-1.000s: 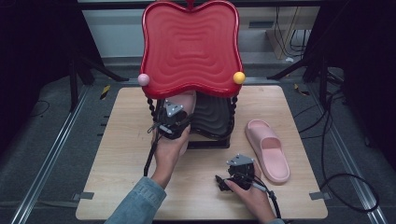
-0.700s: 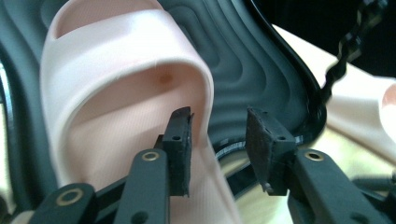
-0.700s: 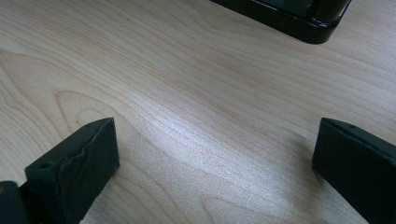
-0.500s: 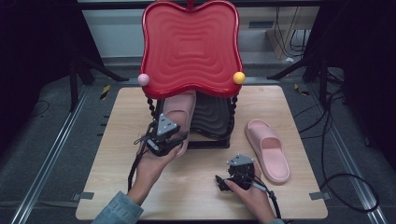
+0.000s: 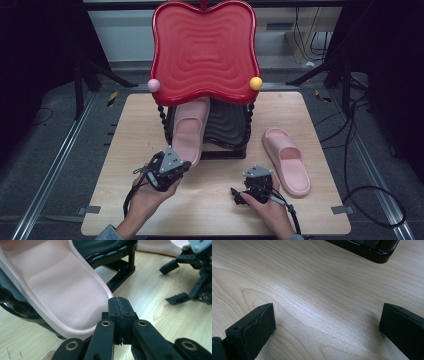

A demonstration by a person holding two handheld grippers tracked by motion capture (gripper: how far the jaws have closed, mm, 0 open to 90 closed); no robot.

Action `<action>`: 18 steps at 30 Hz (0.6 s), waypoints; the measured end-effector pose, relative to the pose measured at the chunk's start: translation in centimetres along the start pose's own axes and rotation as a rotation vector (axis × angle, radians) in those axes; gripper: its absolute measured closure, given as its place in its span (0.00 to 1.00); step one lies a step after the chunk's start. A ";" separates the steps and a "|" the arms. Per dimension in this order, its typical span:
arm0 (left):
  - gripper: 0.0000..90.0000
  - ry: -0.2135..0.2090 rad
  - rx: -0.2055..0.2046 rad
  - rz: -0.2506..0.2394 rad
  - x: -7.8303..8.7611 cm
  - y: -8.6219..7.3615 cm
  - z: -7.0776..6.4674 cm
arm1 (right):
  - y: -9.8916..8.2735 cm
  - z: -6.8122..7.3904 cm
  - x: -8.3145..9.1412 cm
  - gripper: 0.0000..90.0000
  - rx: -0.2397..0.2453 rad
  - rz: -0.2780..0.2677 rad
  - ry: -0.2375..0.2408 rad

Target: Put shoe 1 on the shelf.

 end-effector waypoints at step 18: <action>1.00 -0.036 -0.009 0.050 0.3 -3.6 -0.6 | 0.0 0.0 0.0 0.01 -0.002 0.000 -0.002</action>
Point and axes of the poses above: each handheld gripper's, and its own axes: x roughly backward along the jaws, y roughly out of its top, z roughly to its left, the point moved 6 cm from there along -x, roughly forward along the jaws, and after that the axes turned 12 degrees about -z, right-handed, at the moved point
